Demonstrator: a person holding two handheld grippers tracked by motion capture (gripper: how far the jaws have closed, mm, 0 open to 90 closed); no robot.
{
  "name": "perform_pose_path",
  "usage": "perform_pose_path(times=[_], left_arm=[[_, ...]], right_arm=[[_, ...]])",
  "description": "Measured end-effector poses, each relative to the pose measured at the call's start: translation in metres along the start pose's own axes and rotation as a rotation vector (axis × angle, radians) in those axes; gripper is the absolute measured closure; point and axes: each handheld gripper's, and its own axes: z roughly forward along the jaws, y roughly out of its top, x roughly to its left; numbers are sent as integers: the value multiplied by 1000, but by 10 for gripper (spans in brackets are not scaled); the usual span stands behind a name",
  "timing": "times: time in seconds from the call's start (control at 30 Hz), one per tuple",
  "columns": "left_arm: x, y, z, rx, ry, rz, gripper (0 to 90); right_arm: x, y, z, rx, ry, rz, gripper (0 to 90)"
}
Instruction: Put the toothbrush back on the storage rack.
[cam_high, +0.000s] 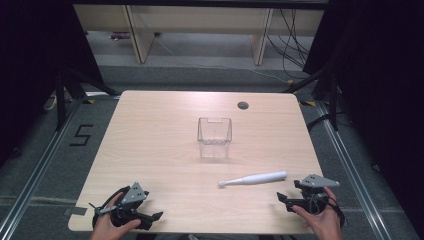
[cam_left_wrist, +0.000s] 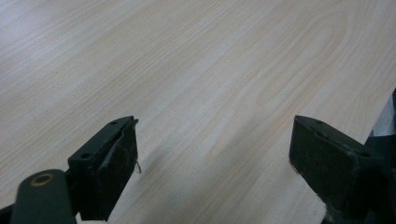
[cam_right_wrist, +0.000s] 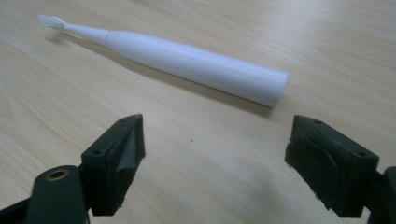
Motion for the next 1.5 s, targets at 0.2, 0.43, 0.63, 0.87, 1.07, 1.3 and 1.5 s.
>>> perform_pose_path(times=[0.2,0.43,0.63,0.87,1.07,1.3,1.5], left_arm=[[0,0,0,-1,0,-5,151],[0,-1,0,4,3,-4,151],[0,-1,0,4,5,-7,151],[0,-1,0,5,4,-8,151],[0,-1,0,2,4,-6,151],[0,-2,0,4,3,-12,151],[0,-2,-1,5,5,-11,152]], right_arm=[[2,1,0,11,11,-4,183],[6,6,2,-9,17,-12,173],[3,13,8,-30,18,-46,220],[0,22,11,-48,-9,-59,301],[-3,27,12,-72,-7,-27,405],[-6,33,19,-84,-16,-69,499],[-5,40,24,-63,-54,-67,629]])
